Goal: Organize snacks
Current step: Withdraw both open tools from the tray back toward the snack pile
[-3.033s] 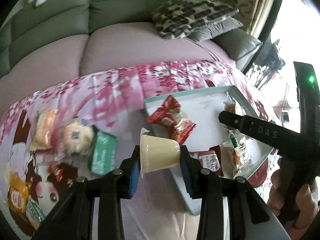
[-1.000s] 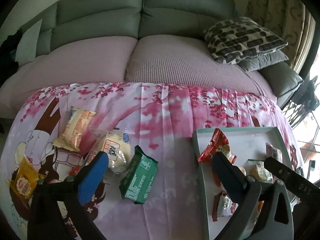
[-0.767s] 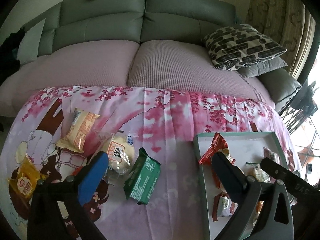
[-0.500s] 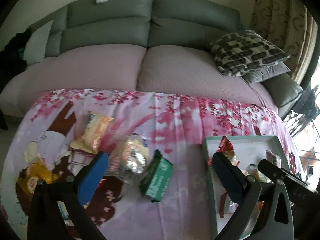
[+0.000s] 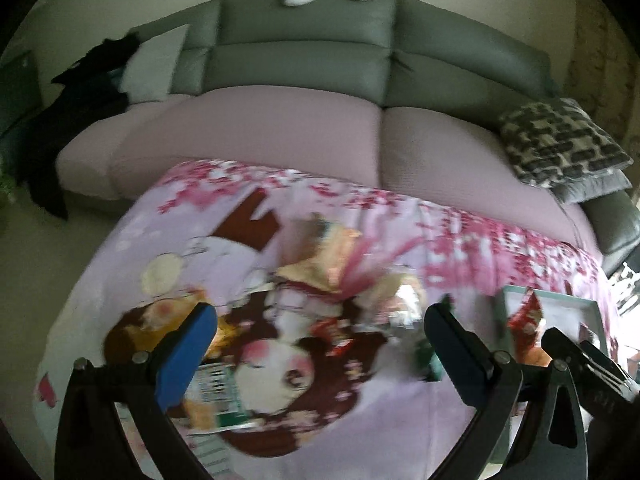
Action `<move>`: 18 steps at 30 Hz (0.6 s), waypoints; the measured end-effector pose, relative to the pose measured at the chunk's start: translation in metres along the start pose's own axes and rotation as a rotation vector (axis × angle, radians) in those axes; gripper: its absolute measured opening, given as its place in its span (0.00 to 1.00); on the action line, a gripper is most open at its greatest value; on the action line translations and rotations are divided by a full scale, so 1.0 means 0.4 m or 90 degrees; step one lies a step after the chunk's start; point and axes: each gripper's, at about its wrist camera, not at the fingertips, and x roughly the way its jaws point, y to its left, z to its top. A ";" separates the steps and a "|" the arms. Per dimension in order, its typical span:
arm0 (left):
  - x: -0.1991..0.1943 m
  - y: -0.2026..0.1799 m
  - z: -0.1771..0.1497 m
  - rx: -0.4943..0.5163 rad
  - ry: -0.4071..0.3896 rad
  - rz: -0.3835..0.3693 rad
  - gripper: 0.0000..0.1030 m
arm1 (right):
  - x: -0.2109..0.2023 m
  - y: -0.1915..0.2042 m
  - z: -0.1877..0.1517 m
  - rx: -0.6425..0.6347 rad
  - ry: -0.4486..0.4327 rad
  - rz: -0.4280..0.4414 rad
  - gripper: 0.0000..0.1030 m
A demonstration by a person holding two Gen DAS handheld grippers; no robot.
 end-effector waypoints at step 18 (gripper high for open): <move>0.024 0.318 -0.047 -0.132 0.062 0.034 1.00 | 0.080 0.287 -0.132 -0.168 0.078 0.042 1.00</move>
